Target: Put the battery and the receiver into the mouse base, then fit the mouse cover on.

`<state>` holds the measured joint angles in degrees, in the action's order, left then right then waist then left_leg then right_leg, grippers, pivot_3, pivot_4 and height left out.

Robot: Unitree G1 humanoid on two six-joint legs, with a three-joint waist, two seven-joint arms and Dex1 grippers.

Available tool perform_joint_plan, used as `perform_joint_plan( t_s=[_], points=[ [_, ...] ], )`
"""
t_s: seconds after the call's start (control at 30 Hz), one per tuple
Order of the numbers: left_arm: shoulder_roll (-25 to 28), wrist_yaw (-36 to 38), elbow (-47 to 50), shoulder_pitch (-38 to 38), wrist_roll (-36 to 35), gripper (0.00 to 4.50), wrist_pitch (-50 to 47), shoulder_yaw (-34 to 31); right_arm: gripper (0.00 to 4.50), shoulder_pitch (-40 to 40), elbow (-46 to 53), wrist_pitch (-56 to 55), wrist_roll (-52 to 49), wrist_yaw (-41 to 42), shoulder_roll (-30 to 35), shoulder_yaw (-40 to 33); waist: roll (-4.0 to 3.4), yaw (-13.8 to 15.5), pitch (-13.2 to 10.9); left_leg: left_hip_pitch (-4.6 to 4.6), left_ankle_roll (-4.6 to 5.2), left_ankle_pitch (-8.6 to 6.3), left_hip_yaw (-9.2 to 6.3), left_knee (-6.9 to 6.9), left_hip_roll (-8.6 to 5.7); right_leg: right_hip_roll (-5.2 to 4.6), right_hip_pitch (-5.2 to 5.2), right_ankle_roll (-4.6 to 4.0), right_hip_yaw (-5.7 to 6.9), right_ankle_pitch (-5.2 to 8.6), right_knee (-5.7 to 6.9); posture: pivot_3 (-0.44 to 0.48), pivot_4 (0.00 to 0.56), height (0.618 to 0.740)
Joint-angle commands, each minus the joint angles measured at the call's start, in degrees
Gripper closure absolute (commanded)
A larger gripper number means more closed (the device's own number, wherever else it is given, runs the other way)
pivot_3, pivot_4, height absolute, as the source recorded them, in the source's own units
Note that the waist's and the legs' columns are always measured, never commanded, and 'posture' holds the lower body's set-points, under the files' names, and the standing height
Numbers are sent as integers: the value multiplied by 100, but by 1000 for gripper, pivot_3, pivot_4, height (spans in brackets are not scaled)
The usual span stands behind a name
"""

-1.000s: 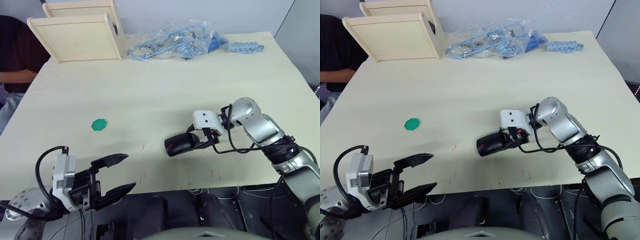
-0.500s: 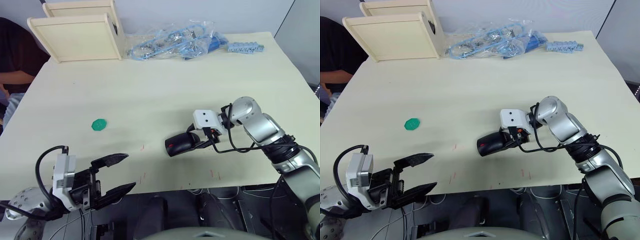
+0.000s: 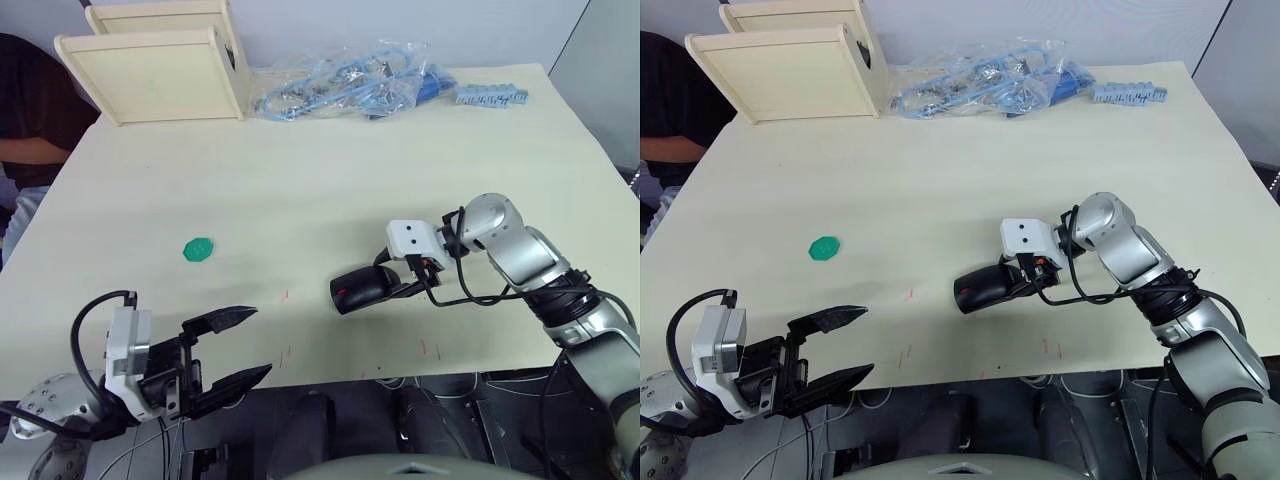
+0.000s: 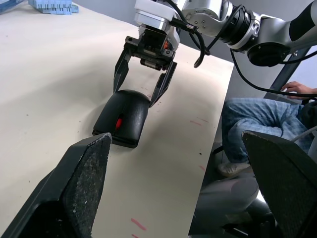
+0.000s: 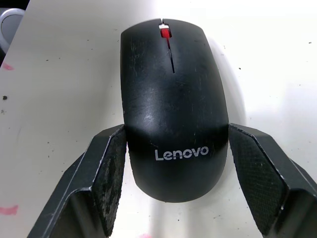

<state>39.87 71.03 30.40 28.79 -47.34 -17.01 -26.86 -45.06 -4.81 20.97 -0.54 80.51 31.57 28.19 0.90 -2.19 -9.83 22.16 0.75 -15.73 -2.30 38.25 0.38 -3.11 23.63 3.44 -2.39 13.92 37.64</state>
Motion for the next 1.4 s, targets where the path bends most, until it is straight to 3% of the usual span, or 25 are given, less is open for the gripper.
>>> perform_joint_plan(
  t_s=[0.03, 1.4],
  points=[
    [-5, 13, 123, 46, -15, 0, 103, -94, 1235, -98, 150, 3, -75, 47, 25, -87, 0, 0, 0, 0, 0, 0, 0, 0, 0, 0, 0, 0, 0, 0, 0, 0, 150, 740],
    [-15, -33, 155, 54, -21, 0, 114, -50, 1235, -150, 245, 110, -207, 34, 6, -131, 0, 0, 0, 0, 0, 0, 0, 0, 0, 0, 0, 0, 0, 0, 0, 0, 150, 740]
  ],
)
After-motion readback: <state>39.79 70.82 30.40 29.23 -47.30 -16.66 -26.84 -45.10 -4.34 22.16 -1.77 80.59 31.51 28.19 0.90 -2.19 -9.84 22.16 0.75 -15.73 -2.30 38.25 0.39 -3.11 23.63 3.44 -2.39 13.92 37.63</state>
